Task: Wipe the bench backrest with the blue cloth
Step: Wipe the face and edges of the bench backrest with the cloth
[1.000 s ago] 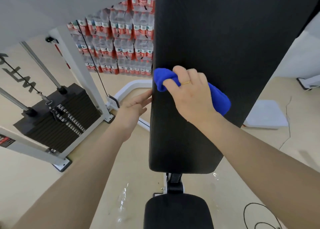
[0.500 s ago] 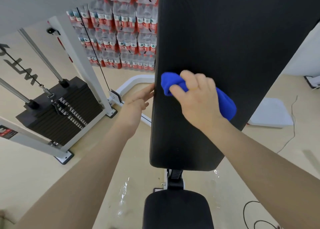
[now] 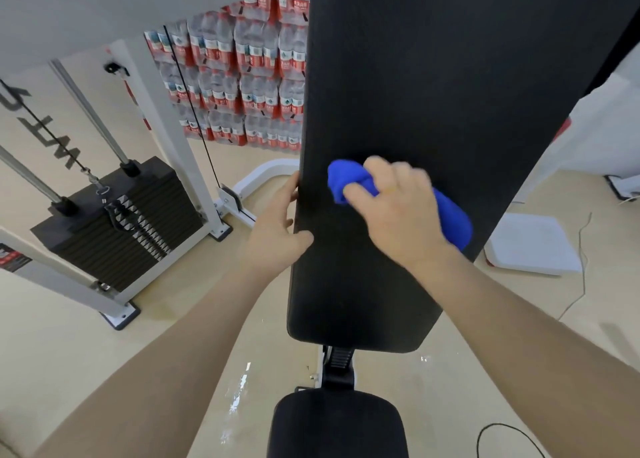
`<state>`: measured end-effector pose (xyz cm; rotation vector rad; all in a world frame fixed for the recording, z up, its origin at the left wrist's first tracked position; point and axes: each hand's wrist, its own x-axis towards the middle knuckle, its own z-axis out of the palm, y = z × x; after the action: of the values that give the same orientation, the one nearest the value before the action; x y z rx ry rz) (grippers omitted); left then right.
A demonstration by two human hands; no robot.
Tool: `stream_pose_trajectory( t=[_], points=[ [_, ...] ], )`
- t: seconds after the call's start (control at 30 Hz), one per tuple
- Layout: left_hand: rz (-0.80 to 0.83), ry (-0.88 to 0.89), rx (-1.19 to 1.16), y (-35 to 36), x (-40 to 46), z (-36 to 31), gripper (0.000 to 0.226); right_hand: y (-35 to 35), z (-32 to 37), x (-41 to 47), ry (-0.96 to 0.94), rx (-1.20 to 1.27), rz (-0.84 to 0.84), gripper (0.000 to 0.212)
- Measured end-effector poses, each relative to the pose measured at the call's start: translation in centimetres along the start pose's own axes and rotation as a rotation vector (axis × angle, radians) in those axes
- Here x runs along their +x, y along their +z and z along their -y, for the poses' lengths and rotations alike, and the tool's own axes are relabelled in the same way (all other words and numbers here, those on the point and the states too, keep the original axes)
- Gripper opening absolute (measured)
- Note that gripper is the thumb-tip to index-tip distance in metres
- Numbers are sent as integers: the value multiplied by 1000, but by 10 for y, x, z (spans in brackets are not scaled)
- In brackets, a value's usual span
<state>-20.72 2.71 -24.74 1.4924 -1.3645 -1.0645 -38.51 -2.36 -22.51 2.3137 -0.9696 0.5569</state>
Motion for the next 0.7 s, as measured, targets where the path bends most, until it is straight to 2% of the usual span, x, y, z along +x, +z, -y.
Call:
stream_pose_trajectory(
  t=[0.07, 0.17, 0.27, 0.37, 0.43, 0.5, 0.6, 0.7],
  points=[
    [11, 23, 25, 2, 0, 3, 88, 0, -12, 6, 79, -34, -57, 31],
    [-33, 146, 45, 13, -3, 5, 87, 12, -2, -16, 62, -24, 2, 39],
    [-74, 242, 109, 19, -1, 11, 90, 27, 16, -56, -126, -6, 150, 46],
    [-83, 216, 302, 23, 3, 25, 119, 23, 12, -61, -245, -8, 232, 46],
    [-75, 180, 374, 26, 3, 28, 131, 12, 1, -48, -203, -58, 172, 39],
    [-63, 136, 385, 29, 1, 23, 134, 1, -12, -34, -73, -95, 84, 36],
    [-110, 102, 382, 34, -1, 19, 130, 3, -15, -36, 21, -95, 27, 35],
    [-180, 103, 411, 40, -2, 17, 122, 17, 0, -66, 19, -48, 82, 36]
  ],
)
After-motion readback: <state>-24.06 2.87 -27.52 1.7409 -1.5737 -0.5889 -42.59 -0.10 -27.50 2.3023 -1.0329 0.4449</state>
